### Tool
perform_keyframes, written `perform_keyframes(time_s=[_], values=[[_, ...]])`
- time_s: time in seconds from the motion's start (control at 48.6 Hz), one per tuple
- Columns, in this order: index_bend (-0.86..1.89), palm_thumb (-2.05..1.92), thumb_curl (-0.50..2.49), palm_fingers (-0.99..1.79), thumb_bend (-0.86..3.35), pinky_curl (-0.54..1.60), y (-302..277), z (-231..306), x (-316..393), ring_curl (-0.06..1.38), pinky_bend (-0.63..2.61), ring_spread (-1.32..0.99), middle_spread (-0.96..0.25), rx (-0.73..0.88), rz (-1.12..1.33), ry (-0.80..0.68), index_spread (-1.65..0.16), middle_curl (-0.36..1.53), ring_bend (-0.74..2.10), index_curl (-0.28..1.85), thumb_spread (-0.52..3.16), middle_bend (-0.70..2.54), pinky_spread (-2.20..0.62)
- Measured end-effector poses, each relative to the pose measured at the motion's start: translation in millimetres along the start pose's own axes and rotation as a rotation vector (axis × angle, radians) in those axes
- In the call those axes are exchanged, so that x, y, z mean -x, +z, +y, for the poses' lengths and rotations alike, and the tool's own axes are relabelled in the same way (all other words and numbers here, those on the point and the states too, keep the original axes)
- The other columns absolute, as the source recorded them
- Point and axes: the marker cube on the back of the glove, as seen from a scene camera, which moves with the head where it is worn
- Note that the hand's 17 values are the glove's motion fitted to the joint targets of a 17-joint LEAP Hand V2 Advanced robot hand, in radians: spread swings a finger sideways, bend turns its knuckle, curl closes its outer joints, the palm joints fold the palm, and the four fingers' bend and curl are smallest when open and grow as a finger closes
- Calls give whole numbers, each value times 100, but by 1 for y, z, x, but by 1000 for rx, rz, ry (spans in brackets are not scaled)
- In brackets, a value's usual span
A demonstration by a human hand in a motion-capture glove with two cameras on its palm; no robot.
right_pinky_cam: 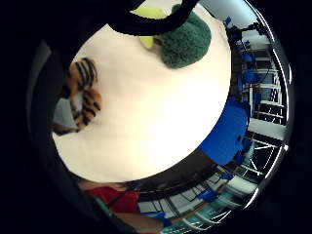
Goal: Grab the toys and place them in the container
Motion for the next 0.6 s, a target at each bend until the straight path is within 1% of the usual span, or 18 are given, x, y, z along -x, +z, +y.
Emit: perform_keyframes(time_s=[0.123, 0.247, 0.596], values=[[17, -13, 1, 9, -9, 16, 1, 0, 1, 4, 56, -8, -11, 9, -7, -7, -25, 6, 19, 8, 70, 17, 2], [18, -14, 2, 6, -9, 21, 2, 1, 5, 7, 63, -10, -13, 9, 1, -19, -30, 10, 20, 12, 88, 17, 3], [18, -14, 6, 0, -10, 28, -15, 11, 4, 13, 74, -11, -15, -12, 29, -53, -36, 18, 22, 20, 101, 18, 6]])
